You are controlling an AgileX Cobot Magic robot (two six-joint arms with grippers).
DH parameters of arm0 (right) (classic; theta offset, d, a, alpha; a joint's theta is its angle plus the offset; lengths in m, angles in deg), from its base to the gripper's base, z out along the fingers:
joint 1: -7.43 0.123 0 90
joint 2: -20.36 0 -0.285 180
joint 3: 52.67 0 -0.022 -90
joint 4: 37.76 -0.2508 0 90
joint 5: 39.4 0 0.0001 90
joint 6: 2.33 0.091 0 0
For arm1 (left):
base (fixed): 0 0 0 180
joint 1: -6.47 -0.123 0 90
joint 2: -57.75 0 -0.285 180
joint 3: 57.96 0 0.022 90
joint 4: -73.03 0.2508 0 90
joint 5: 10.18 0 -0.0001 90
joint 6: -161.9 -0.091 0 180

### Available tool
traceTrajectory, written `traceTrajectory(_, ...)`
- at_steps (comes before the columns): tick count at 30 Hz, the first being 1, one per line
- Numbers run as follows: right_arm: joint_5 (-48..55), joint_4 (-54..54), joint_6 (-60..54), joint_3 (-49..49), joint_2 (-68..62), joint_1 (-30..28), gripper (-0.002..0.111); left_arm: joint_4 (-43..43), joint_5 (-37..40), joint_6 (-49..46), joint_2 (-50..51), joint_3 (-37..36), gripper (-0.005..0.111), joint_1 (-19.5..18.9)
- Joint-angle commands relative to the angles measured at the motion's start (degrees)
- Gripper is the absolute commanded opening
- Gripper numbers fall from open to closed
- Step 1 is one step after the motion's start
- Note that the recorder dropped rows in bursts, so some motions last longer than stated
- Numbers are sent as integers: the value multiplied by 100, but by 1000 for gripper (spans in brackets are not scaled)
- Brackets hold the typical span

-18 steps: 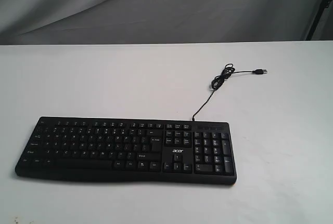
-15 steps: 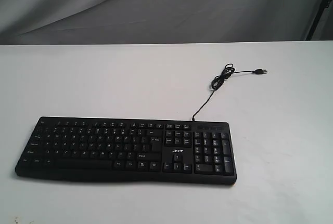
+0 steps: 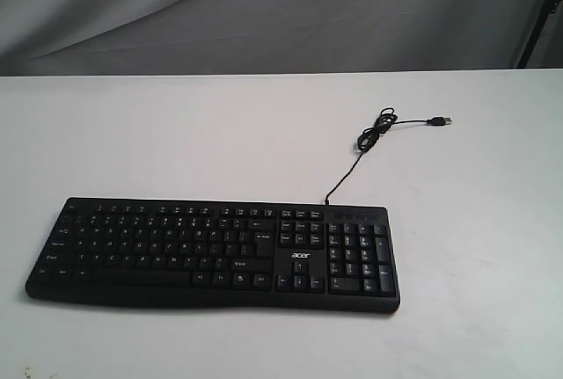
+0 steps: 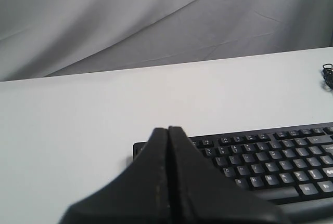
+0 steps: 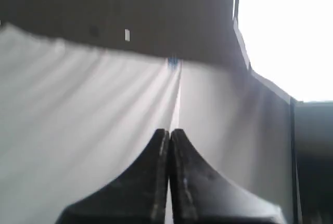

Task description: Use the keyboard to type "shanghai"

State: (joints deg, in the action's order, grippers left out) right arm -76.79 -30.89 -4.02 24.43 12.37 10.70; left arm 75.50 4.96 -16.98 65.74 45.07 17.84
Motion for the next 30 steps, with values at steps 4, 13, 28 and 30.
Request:
traceTrajectory(4,-3256,49,-58,12,20,10,0,4,-27,16,-20,-25,0,23)
traceTrajectory(13,1584,427,3333,-2297,-1285,21,0,4,-27,16,-20,-25,0,23)
traceTrajectory(28,7987,5050,2839,-8517,-7564,241,0,4,-27,16,-20,-25,0,23)
traceTrajectory(30,8459,3100,1074,-9277,-8018,28,0,4,-27,16,-20,-25,0,23)
